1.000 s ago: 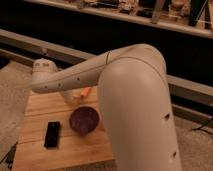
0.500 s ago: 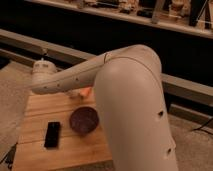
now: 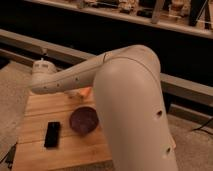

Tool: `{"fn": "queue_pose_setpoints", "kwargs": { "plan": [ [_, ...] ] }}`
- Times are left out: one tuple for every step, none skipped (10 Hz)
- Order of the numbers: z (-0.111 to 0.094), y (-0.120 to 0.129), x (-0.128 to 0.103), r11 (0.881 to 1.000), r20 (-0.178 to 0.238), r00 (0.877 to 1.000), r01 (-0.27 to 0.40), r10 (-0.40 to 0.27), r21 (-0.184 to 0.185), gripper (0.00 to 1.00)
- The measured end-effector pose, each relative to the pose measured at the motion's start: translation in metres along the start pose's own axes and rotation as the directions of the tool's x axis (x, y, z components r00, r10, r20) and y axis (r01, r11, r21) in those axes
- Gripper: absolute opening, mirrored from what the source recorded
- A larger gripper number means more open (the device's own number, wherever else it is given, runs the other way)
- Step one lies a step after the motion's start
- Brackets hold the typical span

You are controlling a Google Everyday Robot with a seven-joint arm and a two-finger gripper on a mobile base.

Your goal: Place the white sponge in the ceramic cup

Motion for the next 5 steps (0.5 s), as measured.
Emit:
{"fn": "queue_pose_setpoints", "kwargs": {
  "plan": [
    [-0.003, 0.000, -0.002, 1.000, 0.006, 1.000, -0.003, 0.003, -0.004, 0.00],
    [-0.006, -0.001, -0.005, 1.000, 0.014, 1.000, -0.010, 0.010, -0.010, 0.00],
    [-0.011, -0.002, -0.007, 1.000, 0.023, 1.000, -0.017, 0.017, -0.018, 0.00],
    [-0.014, -0.003, -0.009, 1.000, 0.029, 0.999, -0.021, 0.022, -0.023, 0.00],
    [-0.016, -0.004, -0.010, 0.999, 0.034, 0.999, -0.025, 0.026, -0.026, 0.00]
  ]
}}
